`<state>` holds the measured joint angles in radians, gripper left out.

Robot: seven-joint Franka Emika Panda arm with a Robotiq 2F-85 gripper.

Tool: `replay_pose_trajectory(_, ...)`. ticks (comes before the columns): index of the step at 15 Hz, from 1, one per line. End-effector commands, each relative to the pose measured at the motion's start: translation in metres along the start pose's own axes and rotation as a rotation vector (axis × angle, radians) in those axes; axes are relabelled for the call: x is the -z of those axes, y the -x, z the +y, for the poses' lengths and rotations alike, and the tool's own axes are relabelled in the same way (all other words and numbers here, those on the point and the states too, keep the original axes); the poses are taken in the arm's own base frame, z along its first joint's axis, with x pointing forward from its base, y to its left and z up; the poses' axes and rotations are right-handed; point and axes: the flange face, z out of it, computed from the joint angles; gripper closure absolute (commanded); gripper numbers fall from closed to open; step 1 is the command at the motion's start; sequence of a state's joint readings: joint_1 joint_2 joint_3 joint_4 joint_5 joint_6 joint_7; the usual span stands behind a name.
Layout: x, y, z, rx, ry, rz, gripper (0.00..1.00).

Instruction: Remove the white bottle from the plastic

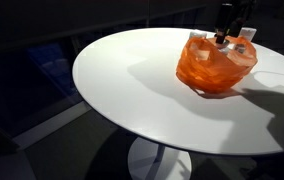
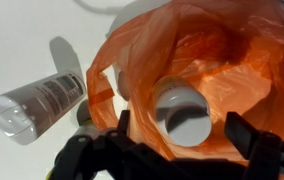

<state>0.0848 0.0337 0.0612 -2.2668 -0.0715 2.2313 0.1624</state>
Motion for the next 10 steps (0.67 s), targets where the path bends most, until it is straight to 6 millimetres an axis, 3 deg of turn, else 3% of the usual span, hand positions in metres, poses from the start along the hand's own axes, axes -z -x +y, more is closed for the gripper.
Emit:
replay_pose_trajectory(1,0.0,-0.009,-0.006,0.005,0.024,0.014,0.31)
replay_pose_trajectory(7,0.016,-0.01,-0.002,0.008,0.016,0.029,0.79)
replay_pose_trajectory(10,0.036,-0.01,0.002,0.006,0.004,0.052,0.81)
